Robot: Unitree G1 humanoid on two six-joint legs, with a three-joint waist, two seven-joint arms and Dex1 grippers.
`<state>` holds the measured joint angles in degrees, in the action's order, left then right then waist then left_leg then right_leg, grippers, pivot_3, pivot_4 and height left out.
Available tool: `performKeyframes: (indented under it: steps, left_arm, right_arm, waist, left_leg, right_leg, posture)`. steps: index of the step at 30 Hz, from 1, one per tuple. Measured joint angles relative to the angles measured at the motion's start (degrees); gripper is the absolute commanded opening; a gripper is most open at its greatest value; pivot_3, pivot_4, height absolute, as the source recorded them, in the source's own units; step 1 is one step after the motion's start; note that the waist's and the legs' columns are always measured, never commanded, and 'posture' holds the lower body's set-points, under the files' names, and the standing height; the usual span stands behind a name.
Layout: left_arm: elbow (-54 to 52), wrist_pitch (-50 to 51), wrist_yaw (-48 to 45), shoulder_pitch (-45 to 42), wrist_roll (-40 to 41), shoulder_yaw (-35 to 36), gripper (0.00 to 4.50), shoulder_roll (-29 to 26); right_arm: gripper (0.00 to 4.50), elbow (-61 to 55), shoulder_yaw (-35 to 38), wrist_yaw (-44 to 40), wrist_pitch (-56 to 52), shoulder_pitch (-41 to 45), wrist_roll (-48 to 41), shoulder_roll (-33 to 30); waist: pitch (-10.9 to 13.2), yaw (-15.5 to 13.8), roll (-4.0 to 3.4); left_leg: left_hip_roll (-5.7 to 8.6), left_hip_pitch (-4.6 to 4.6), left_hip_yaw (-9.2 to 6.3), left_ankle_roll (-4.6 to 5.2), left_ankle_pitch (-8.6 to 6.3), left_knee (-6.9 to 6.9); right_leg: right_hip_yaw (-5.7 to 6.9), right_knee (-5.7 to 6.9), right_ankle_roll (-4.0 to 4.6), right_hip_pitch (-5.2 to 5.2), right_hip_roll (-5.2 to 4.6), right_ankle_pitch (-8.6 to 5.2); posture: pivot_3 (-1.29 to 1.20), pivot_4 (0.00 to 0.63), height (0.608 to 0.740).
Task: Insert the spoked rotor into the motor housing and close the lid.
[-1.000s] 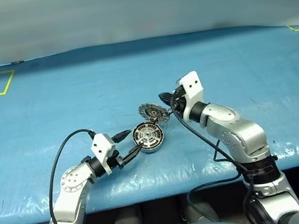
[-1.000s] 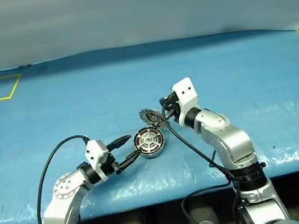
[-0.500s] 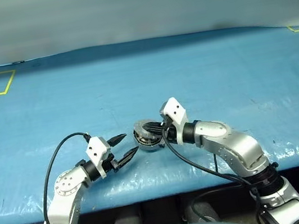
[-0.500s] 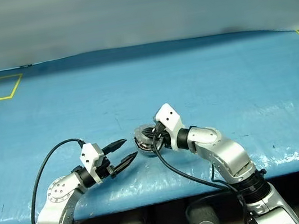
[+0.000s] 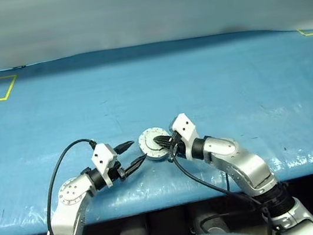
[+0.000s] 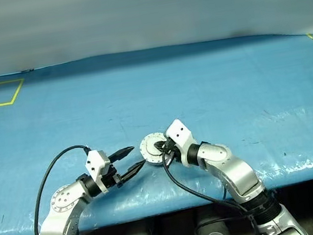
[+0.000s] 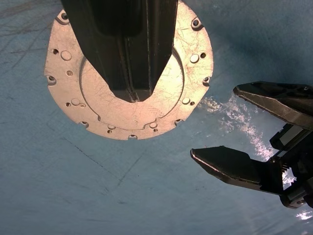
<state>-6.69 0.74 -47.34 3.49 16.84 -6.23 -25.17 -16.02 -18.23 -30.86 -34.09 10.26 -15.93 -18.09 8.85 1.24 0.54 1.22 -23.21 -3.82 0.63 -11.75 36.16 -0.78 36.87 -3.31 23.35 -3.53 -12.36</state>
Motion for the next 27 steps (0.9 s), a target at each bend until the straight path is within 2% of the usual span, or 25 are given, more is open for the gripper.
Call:
performKeyframes:
  steps: [3, 8, 15, 27]
  left_arm:
    - [0.0, 0.0, -0.21, 0.0, -0.11, 0.0, 3.11, 0.0]
    - [0.0, -0.01, -0.23, -0.1, -0.32, 0.0, 3.11, 0.05]
    - [0.0, -0.06, -0.2, 0.0, -0.47, 0.01, 3.11, 0.17]
    - [0.0, -0.09, -0.2, 0.34, -0.78, 0.01, 3.11, 0.22]
  right_arm:
    - [0.62, 0.09, 1.43, 1.72, 1.53, -0.69, -0.16, 3.19]
    - [2.25, -0.1, 4.11, 3.76, 3.78, 0.74, 0.1, 4.92]
    - [4.48, 1.77, 3.23, 3.64, 2.3, 0.0, 1.66, 3.98]
    - [4.48, 1.76, 1.46, 2.37, 0.32, 0.11, 2.56, 3.58]
  waist:
    - [0.03, 0.04, -0.03]
    - [0.03, -0.11, -0.03]
    - [0.04, -0.09, -0.03]
    - [0.04, -0.02, -0.03]
  left_leg:
    - [-0.04, -0.16, 0.01, -0.01, 0.01, 0.0]
    - [0.01, -0.28, 0.01, -0.01, 0.01, -0.03]
    - [0.02, -0.29, 0.01, -0.01, 0.01, -0.05]
    - [0.01, -0.28, 0.02, -0.01, 0.01, -0.05]
  right_leg:
    - [0.0, 0.06, 0.0, 0.09, 0.02, 0.01]
    - [0.01, 0.0, 0.01, 0.17, 0.02, 0.04]
    - [0.01, 0.01, 0.02, 0.19, 0.01, 0.03]
    - [0.02, 0.01, 0.02, 0.19, 0.02, 0.02]
  posture:
    - [0.0, 0.15, 0.74]
    - [0.0, 0.15, 0.74]
    - [0.0, 0.15, 0.74]
    - [0.0, 0.15, 0.74]
